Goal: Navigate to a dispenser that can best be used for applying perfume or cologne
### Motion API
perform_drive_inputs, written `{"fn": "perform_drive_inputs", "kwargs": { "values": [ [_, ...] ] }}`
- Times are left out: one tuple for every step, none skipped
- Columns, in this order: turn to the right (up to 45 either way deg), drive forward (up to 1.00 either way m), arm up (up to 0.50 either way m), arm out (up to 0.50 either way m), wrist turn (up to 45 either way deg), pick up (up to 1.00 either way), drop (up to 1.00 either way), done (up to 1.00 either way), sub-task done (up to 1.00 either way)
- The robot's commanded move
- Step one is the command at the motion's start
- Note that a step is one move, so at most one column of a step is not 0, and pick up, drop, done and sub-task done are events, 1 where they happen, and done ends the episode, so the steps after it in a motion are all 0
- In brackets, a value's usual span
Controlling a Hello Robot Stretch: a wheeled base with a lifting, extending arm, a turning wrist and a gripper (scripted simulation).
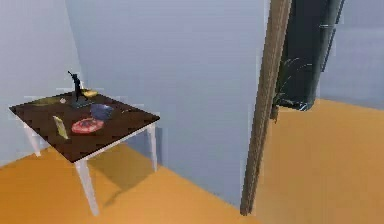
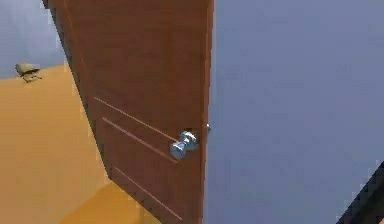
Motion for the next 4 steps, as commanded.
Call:
{"fn": "perform_drive_inputs", "kwargs": {
  "values": [
    [42.0,0.0,0.0,0.0,0.0,0.0,0.0,0.0,0.0],
    [0.0,1.0,0.0,0.0,0.0,0.0,0.0,0.0,0.0],
    [0.0,0.45,0.0,0.0,0.0,0.0,0.0,0.0,0.0],
    [39.0,0.0,0.0,0.0,0.0,0.0,0.0,0.0,0.0]
  ]
}}
